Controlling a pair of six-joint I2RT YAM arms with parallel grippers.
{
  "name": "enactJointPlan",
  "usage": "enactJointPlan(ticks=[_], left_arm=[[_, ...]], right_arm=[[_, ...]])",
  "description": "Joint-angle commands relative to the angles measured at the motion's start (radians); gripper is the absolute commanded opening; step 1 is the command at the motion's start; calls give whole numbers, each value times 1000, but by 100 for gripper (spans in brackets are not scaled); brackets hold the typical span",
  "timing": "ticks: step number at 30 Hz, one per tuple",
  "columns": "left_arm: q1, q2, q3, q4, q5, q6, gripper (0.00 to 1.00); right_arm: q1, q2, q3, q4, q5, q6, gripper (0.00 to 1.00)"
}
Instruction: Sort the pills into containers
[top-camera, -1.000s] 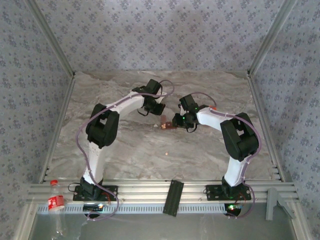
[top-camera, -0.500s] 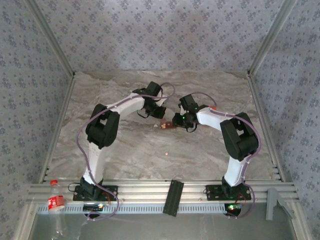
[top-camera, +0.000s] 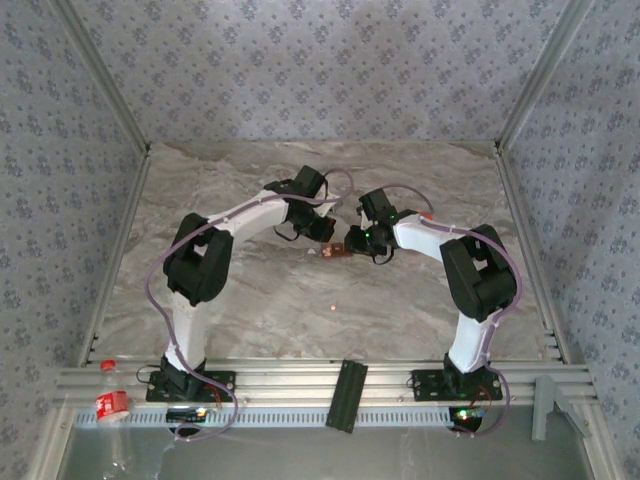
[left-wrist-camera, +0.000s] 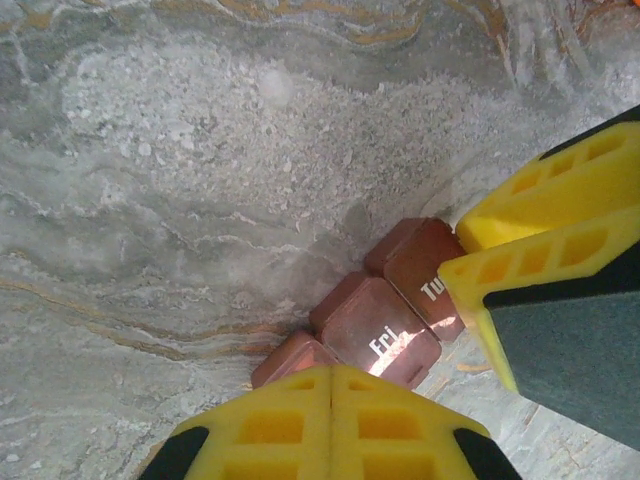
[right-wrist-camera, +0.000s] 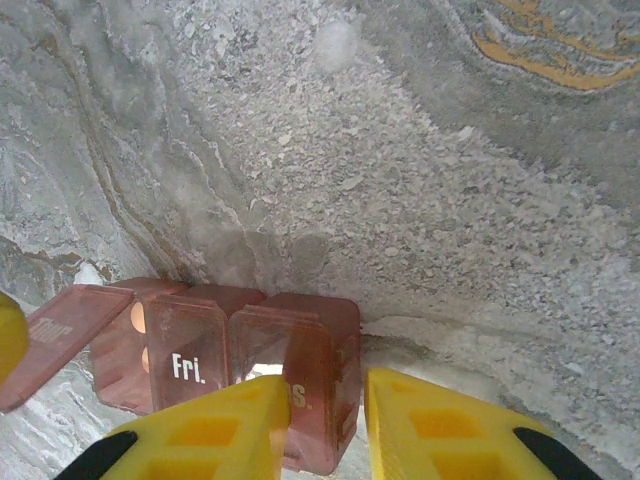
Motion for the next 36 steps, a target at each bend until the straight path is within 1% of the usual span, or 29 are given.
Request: enactJointPlan(ticks=[1,24,36], left_arm=[[-12,-41,-19,-9,26,5,0],[-28,-24,-75,4,32,-6,0],[-28,5,-81,16,-11,-3,0]], right_arm=[[-12,61,-21,-46,58,15,28],[-20,69,-32,-39,55,21,28],[-22,81,-28,-36,50,22,28]])
